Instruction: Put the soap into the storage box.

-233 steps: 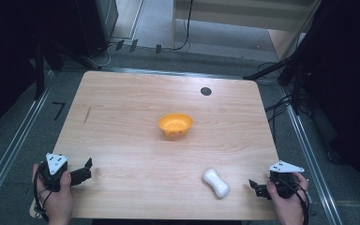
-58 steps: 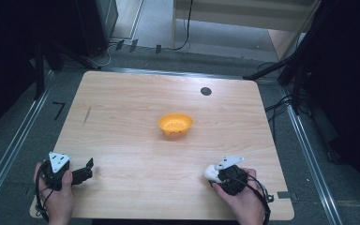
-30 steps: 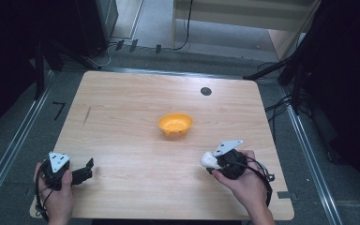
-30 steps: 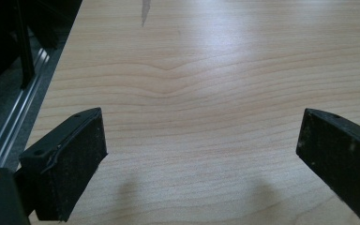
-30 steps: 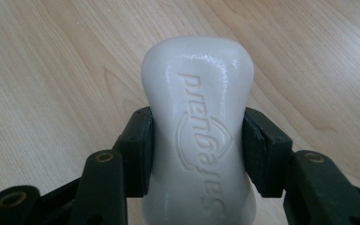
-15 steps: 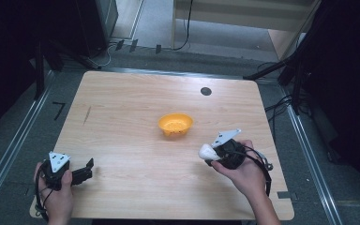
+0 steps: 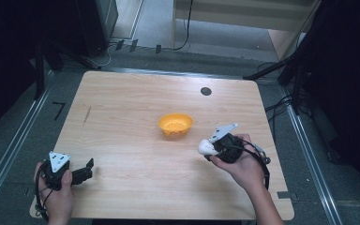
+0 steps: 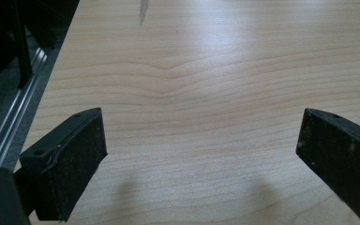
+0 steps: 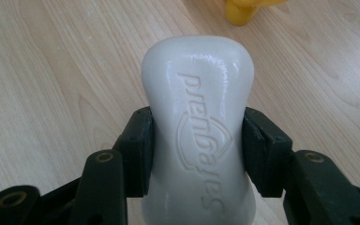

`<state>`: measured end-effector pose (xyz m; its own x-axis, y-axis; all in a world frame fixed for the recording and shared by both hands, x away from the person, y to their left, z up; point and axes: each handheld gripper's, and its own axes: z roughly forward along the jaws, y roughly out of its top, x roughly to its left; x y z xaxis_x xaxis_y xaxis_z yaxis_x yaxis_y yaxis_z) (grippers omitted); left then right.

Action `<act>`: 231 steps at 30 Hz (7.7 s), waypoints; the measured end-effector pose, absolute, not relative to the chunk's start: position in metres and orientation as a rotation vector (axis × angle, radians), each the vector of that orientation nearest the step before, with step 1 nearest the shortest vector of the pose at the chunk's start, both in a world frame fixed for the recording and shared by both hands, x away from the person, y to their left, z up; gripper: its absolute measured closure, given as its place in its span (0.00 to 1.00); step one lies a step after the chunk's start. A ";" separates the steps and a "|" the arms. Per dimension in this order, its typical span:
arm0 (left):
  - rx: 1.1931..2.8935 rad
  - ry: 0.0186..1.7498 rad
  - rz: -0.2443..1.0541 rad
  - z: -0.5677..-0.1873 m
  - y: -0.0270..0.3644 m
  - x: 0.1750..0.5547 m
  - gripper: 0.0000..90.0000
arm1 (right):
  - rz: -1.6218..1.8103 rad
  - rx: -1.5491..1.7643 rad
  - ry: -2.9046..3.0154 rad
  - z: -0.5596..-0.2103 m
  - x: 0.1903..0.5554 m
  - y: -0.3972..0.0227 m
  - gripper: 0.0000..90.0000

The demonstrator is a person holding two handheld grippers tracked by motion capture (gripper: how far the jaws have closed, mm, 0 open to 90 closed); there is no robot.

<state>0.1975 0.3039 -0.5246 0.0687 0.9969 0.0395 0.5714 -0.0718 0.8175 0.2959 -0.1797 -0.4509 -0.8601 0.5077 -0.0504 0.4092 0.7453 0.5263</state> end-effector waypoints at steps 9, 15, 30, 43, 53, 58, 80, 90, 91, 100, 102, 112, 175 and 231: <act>1.716 1.571 0.856 -0.525 0.304 0.198 0.03 | 0.783 0.717 2.760 -0.449 0.307 -0.173 0.56; 1.714 1.572 0.855 -0.525 0.304 0.198 0.03 | 0.803 0.699 2.776 -0.448 0.313 -0.172 0.56; 1.713 1.573 0.853 -0.525 0.304 0.198 0.03 | 0.807 0.621 2.807 -0.441 0.326 -0.170 0.56; 1.711 1.575 0.854 -0.525 0.304 0.198 0.03 | 0.793 0.594 2.834 -0.435 0.340 -0.160 0.56; 1.710 1.576 0.851 -0.525 0.305 0.198 0.03 | 0.796 0.563 2.855 -0.431 0.351 -0.147 0.56; 1.708 1.574 0.850 -0.525 0.305 0.198 0.03 | 0.815 0.538 2.852 -0.428 0.357 -0.143 0.56; 1.706 1.574 0.846 -0.525 0.305 0.198 0.03 | 0.731 0.365 2.902 -0.412 0.381 -0.117 0.56; 1.706 1.573 0.846 -0.525 0.305 0.198 0.03 | 0.680 0.314 2.908 -0.411 0.395 -0.108 0.57; 1.706 1.573 0.846 -0.525 0.305 0.198 0.03 | 0.670 0.293 2.908 -0.412 0.398 -0.106 0.56; 1.705 1.573 0.845 -0.525 0.305 0.198 0.03 | 0.687 0.270 2.931 -0.416 0.408 -0.101 0.57; 1.706 1.573 0.846 -0.525 0.305 0.198 0.03 | 0.690 0.265 2.931 -0.416 0.409 -0.100 0.57; 1.707 1.574 0.842 -0.525 0.305 0.198 0.03 | 0.690 0.189 2.914 -0.421 0.418 -0.093 0.57; 1.699 1.576 0.831 -0.525 0.307 0.198 0.03 | 0.668 0.063 2.948 -0.444 0.447 -0.072 0.40; 1.710 1.573 0.842 -0.525 0.305 0.198 0.03 | 1.031 0.907 2.592 -0.490 0.331 -0.235 0.00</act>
<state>0.1982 0.3051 -0.5248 0.0703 0.9972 0.0251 0.5745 -0.0610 0.8163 0.3315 -0.2346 -0.4902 -0.7891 0.6135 0.0320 0.4678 0.5663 0.6786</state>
